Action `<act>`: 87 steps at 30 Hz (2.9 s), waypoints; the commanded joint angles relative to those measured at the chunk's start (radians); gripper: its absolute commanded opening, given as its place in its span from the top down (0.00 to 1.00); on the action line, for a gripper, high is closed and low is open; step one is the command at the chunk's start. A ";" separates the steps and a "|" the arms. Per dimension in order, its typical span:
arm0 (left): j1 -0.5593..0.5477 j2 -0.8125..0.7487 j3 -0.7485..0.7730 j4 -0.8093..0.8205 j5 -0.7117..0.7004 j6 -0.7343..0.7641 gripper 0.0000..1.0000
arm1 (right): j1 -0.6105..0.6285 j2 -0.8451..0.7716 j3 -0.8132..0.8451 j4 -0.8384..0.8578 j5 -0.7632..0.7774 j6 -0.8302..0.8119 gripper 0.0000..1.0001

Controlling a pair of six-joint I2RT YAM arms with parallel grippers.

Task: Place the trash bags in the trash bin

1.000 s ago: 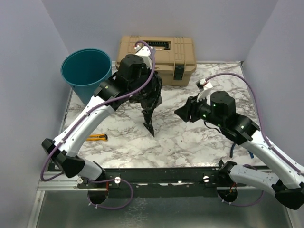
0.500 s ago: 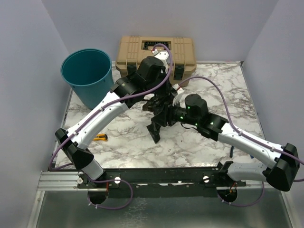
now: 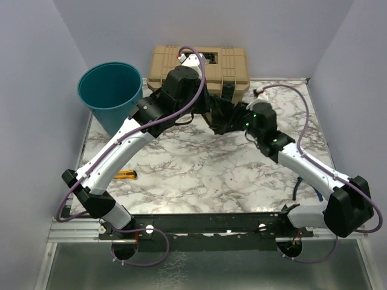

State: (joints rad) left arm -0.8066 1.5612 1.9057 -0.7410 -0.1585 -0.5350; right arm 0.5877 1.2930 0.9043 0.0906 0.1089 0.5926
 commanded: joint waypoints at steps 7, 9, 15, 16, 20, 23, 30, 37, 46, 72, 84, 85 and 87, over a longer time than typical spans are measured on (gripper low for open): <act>-0.002 -0.051 -0.088 0.015 -0.049 -0.033 1.00 | -0.170 -0.165 -0.034 -0.050 -0.404 0.020 0.46; 0.001 -0.038 -0.087 0.023 -0.044 -0.034 1.00 | -0.170 -0.247 -0.105 -0.017 -0.435 0.029 0.37; 0.003 0.001 -0.061 0.030 -0.020 -0.046 1.00 | -0.170 -0.388 -0.142 -0.141 -0.453 -0.077 0.20; 0.004 0.004 -0.059 0.032 -0.019 -0.049 1.00 | -0.169 -0.402 -0.145 -0.151 -0.456 -0.084 0.19; 0.006 0.008 -0.059 0.035 -0.030 -0.059 1.00 | -0.169 -0.477 -0.161 -0.183 -0.413 -0.088 0.17; 0.008 0.010 -0.059 0.037 -0.035 -0.068 1.00 | -0.169 -0.500 -0.153 -0.210 -0.455 -0.103 0.16; 0.015 0.029 -0.050 0.040 -0.021 -0.083 1.00 | -0.169 -0.567 -0.130 -0.401 -0.233 -0.109 0.13; 0.032 0.019 -0.065 0.041 -0.026 -0.088 1.00 | -0.170 -0.553 -0.024 -0.528 -0.321 -0.103 0.12; 0.035 0.032 -0.060 0.045 -0.021 -0.102 1.00 | -0.110 -0.448 -0.111 -0.282 -0.467 -0.020 0.19; 0.115 0.005 -0.094 0.060 0.029 -0.086 1.00 | 0.201 -0.289 -0.114 -0.068 0.029 -0.163 1.00; 0.252 -0.060 -0.068 -0.040 0.019 0.316 0.01 | 0.199 -0.339 0.145 -0.494 0.284 -0.082 0.99; 0.269 -0.059 -0.057 -0.062 -0.001 0.341 0.01 | 0.199 -0.338 0.161 -0.515 0.302 -0.080 0.99; 0.303 -0.052 -0.034 -0.112 -0.017 0.397 0.01 | 0.197 -0.338 0.191 -0.551 0.338 -0.074 0.99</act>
State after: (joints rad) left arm -0.5682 1.5307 1.8217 -0.7380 -0.1246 -0.3107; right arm 0.7841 0.9489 1.0363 -0.3008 0.3164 0.4919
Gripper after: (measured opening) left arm 0.987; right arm 0.006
